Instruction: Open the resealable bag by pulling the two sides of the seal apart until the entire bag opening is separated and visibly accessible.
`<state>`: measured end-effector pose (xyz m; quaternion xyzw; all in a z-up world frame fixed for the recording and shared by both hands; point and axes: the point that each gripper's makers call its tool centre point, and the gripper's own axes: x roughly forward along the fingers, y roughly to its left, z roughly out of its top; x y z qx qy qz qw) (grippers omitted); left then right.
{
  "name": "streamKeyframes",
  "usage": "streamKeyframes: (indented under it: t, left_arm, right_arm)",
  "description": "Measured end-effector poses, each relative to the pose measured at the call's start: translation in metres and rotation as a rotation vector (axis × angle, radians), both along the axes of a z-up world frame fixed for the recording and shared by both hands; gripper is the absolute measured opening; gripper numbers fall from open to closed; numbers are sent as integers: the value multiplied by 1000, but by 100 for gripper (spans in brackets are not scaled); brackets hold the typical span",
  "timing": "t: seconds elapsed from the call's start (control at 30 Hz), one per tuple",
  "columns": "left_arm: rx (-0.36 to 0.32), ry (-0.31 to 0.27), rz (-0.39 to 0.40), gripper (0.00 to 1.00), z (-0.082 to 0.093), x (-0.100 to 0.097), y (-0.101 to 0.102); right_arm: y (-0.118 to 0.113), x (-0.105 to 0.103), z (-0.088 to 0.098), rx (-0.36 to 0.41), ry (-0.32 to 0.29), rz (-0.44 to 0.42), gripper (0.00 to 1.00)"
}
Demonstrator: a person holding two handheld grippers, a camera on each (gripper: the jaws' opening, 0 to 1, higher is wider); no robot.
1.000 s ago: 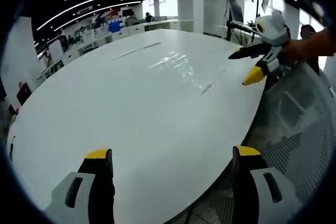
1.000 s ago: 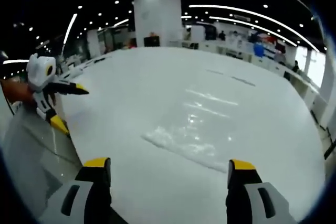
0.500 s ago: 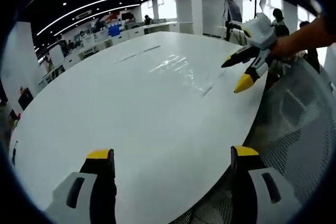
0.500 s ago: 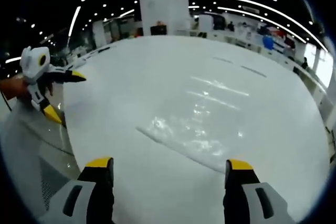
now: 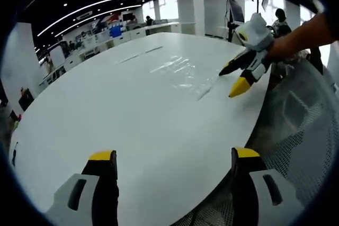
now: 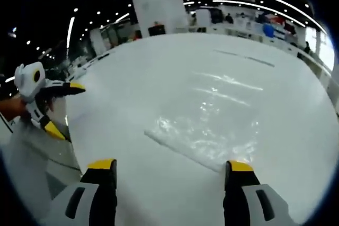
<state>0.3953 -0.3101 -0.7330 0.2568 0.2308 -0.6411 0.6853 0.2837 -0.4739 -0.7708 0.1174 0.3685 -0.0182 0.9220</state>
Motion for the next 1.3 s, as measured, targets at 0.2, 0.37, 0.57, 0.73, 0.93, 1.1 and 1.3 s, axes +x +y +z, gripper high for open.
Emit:
streamKeyframes:
  t: [0.2,0.37,0.57,0.73,0.93,1.1,1.3]
  left_arm:
    - [9,-4,-2,87,-1,0,1]
    - [2,-12,0,87,0,1,0]
    - [3,-11,10,87,0,3,1]
    - [-6,7,29,87,1,6,1]
    - [2,9,24,87,0,4,1]
    - [3,57,47,88,1,7,0]
    - [0,77,41,86,4,8,1]
  right_arm:
    - [19,11,1,15,-4,85,72]
    - [7,10,1,-46,11,112,56]
    - [-10,6,-1,-66,66,111,41]
    - [-14,2,-8,-122,130,181,29]
    - [-21,4,-10,-191,152,252,18]
    - [-21,4,-10,-221,176,312,14]
    - [-19,3,-11,-243,195,378,4]
